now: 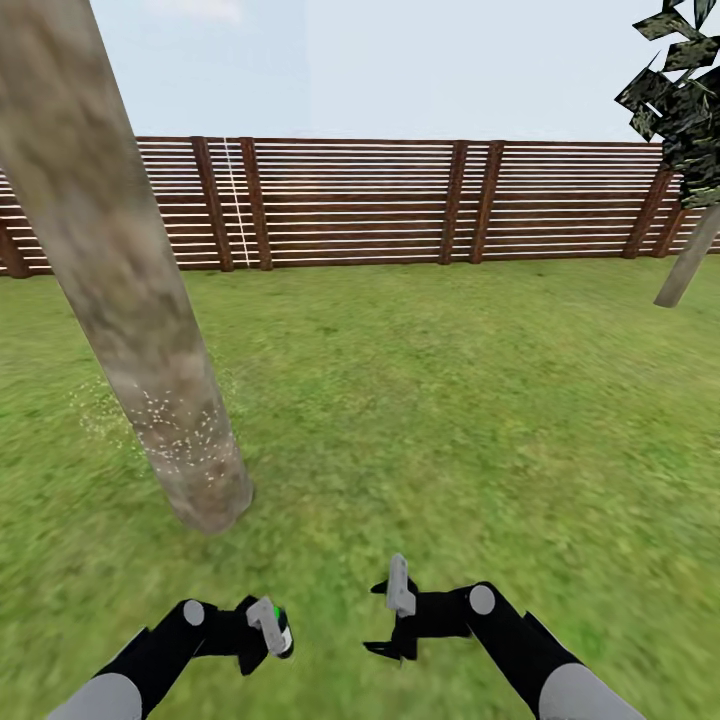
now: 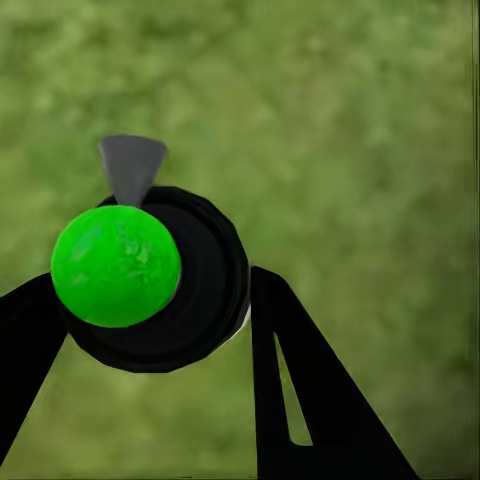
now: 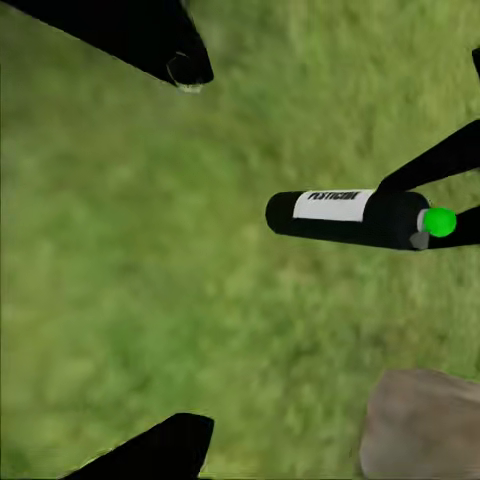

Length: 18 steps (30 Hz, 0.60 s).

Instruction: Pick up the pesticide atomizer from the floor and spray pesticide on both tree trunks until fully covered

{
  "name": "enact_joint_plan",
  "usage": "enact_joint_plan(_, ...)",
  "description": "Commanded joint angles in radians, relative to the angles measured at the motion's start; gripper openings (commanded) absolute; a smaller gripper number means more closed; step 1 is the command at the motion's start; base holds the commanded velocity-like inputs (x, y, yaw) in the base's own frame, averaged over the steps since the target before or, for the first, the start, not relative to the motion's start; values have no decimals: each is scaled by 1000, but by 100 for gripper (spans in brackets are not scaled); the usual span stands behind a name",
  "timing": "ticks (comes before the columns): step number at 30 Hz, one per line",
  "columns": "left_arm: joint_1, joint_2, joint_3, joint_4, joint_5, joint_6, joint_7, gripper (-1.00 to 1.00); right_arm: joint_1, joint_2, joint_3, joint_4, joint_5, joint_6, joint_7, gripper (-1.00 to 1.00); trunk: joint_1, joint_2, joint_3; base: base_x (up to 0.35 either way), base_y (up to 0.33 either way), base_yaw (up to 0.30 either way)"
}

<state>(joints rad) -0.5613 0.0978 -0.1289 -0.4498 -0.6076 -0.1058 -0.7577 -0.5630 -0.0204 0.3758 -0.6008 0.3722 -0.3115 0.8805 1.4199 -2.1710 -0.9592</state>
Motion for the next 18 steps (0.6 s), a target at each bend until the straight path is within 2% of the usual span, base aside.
enact_joint_plan(1,-2,-1,-22,-3,1,3,0,-100,0,0,0,-2,-1,0,3,-100,0,0,0,0,0,0)
enact_joint_plan(3,-10,-9,-53,-5,1,31,0,-100,0,0,0,-4,-1,0,4,-100,0,0,0,0,0,0)
enact_joint_plan(5,-13,-35,-89,-8,1,47,0,-100,0,0,-1,-4,0,0,3,-100,0,0,0,0,0,0)
enact_joint_plan(9,-14,-90,-105,-13,-6,52,1,-100,0,0,-1,-4,1,0,3,-100,0,0,0,0,0,0)
enact_joint_plan(12,-14,-124,-104,-12,-92,56,5,-100,0,0,-2,-5,1,0,3,-100,0,0,0,0,0,0)
enact_joint_plan(13,-15,-133,-103,-13,-106,57,5,-100,0,0,-2,-5,1,0,3,-100,0,0,0,0,0,0)
enact_joint_plan(15,-19,-150,-104,-13,-117,57,5,-100,0,0,-2,-5,1,0,3,-100,0,0,0,0,0,0)
enact_joint_plan(18,-21,-159,-104,-13,-118,54,4,-100,0,0,-2,-5,1,0,3,-100,0,0,0,0,0,0)
